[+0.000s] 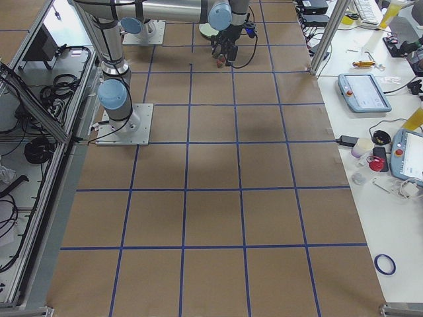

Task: Collect all strawberries into plate
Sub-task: 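Carry the strawberry onto the plate and open the left gripper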

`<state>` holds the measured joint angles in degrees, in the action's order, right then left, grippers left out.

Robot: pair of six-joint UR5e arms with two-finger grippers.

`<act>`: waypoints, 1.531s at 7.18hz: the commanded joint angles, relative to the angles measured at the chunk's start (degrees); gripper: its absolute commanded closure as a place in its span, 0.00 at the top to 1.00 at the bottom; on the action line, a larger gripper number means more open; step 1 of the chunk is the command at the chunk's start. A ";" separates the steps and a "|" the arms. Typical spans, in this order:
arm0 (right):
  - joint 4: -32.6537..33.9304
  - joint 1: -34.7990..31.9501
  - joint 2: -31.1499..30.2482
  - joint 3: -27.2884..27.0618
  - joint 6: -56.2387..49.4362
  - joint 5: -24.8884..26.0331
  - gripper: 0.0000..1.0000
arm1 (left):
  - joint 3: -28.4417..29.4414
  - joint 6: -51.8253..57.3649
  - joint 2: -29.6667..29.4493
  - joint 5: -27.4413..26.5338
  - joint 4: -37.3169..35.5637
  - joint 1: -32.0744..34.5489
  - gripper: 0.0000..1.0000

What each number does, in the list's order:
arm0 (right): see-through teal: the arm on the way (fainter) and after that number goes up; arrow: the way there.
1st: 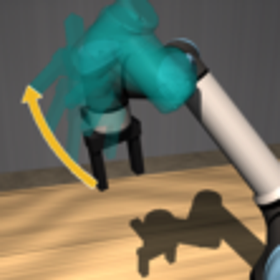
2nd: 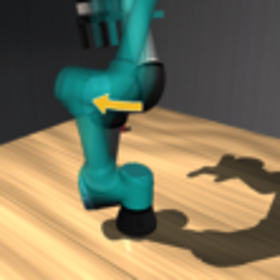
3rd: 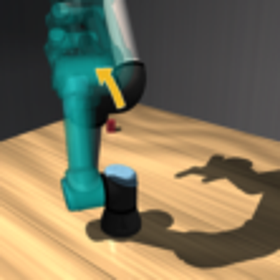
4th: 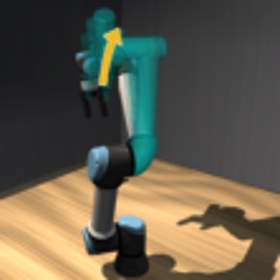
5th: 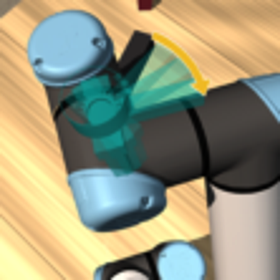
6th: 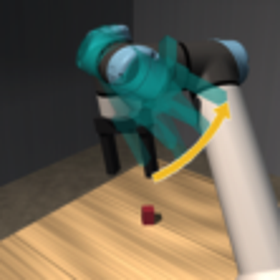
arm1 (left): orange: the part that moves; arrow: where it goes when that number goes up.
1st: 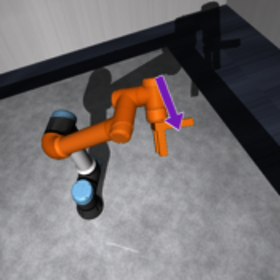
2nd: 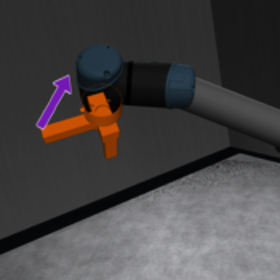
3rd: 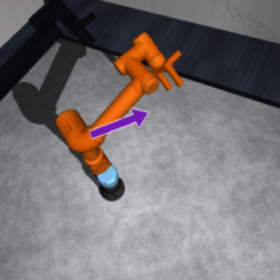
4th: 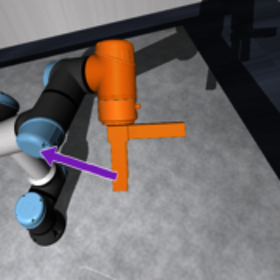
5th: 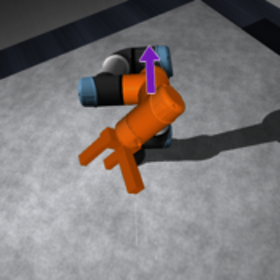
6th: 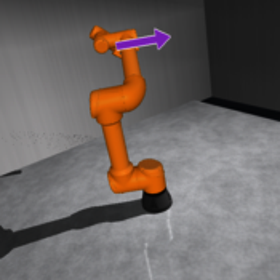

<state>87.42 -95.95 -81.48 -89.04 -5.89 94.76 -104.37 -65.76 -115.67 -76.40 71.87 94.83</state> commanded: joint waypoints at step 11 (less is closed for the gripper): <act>-0.23 0.06 -0.08 -0.08 0.09 -0.02 1.00 | -0.05 59.51 4.14 -26.08 5.74 -14.41 1.00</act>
<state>87.20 -95.94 -81.52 -89.12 -5.81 94.75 -104.23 -7.28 -111.29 -102.50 77.94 80.91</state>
